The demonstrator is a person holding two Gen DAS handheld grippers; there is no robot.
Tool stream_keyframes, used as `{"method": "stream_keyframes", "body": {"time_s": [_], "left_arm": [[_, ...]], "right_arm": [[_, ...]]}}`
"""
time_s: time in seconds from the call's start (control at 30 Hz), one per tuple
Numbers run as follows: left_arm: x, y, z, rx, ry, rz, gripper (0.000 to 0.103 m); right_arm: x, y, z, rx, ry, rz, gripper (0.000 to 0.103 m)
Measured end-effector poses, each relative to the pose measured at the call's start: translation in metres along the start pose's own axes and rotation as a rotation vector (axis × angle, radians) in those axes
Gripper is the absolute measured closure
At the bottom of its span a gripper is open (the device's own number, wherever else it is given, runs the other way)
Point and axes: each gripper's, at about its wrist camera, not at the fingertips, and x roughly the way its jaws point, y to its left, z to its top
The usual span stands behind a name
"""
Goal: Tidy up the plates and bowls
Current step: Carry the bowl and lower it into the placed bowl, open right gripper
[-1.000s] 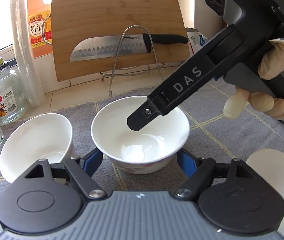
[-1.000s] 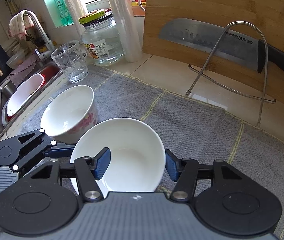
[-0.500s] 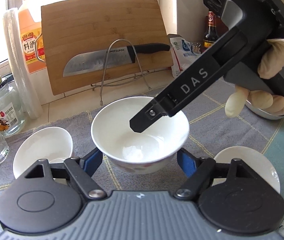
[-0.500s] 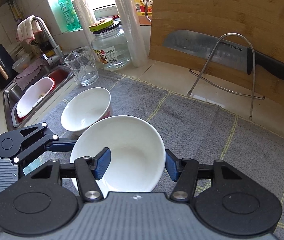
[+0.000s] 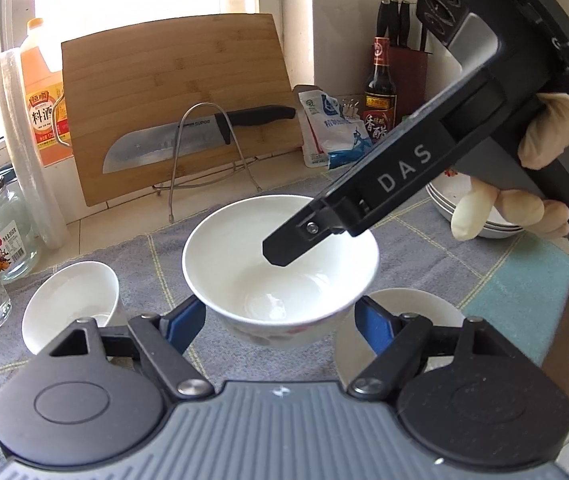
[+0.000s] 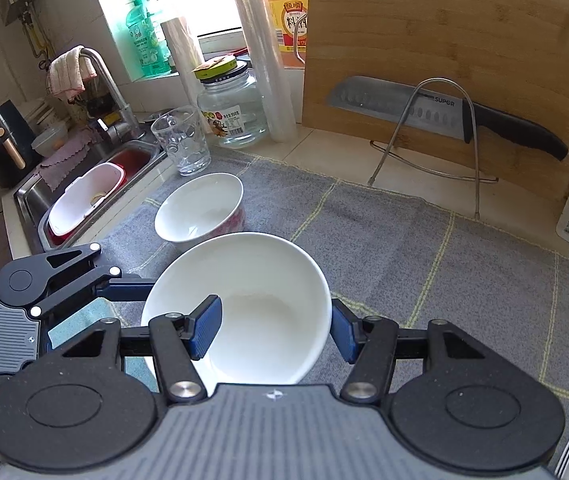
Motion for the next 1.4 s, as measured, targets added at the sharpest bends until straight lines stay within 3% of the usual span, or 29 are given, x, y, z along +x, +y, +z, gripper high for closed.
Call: {"method": "stream_keyframes", "body": {"time_s": [0.47, 0.93, 1.4], "left_arm": [[-0.015, -0.035, -0.010, 0.039, 0.024, -0.073, 0.022], [-0.011, -0.055, -0.020, 0.055, 0.084, -0.141, 0.022], [-0.007, -0.056, -0.024, 0.055, 0.107, -0.138, 0.022]], "right_arm": [[-0.035, 0.005, -0.046, 0.046, -0.003, -0.040, 0.039], [-0.043, -0.001, -0.080, 0.113, 0.035, -0.055, 0.039], [-0.035, 0.000, -0.085, 0.099, 0.053, -0.060, 0.039]]}}
